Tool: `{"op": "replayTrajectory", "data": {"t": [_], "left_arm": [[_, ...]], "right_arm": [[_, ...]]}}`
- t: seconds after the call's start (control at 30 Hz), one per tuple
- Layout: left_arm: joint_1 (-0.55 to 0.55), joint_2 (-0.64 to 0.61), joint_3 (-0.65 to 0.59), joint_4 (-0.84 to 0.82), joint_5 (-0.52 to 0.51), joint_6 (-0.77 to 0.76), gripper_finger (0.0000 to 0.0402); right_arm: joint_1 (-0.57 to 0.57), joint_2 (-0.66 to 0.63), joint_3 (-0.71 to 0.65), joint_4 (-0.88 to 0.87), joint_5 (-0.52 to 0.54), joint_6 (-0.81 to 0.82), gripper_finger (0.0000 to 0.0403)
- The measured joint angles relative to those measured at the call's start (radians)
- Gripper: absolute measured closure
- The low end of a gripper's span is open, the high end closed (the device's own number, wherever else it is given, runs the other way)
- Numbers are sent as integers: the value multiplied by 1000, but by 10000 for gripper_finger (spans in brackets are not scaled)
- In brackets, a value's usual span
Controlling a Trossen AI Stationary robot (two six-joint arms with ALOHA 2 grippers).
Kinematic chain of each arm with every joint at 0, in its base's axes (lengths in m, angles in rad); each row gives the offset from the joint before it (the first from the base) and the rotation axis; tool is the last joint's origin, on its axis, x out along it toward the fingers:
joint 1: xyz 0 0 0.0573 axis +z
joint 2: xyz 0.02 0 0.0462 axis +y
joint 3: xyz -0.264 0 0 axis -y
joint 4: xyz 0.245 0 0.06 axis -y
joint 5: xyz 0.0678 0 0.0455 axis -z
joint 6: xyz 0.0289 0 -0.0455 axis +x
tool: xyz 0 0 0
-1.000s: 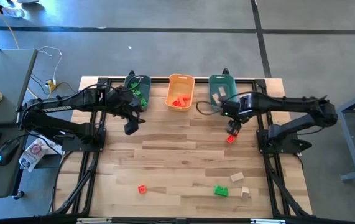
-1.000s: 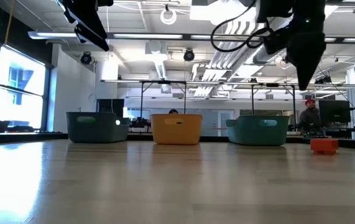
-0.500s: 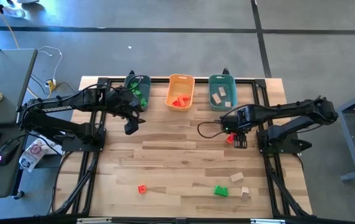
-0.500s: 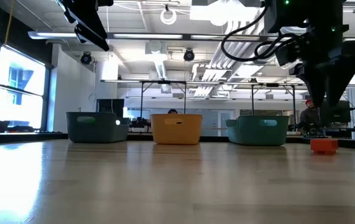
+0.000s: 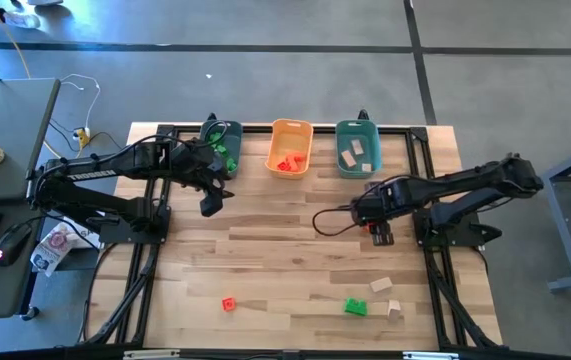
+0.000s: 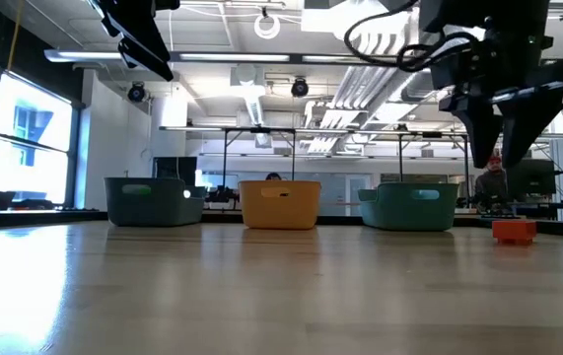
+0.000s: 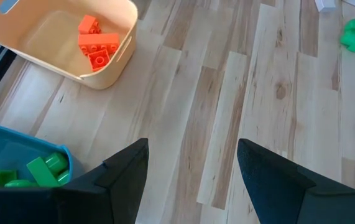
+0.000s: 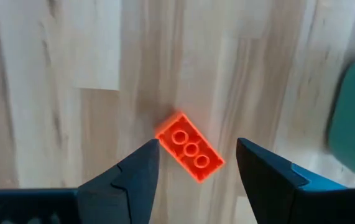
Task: Sort & place blocks by color
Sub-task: Put the orange game piece into the yellow bin
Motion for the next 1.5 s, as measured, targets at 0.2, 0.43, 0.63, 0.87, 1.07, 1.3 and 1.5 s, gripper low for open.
{"op": "replayTrajectory", "data": {"t": [0.2,0.43,0.63,0.87,1.07,1.3,1.5], "left_arm": [[0,6,0,3,0,7,170],[0,41,0,2,0,8,170],[0,77,0,1,0,28,170],[0,103,0,-2,0,34,170],[0,108,0,-4,0,35,170],[0,108,0,-4,0,35,170],[0,108,0,-4,0,34,170]], "right_arm": [[0,104,41,-26,9,-105,203],[3,218,47,-92,11,-180,203],[6,288,48,-77,24,-221,203],[7,381,48,-77,61,-263,203],[7,439,48,-76,56,-262,203],[5,454,48,-36,60,-234,205],[5,454,48,-33,44,-164,267]]}}
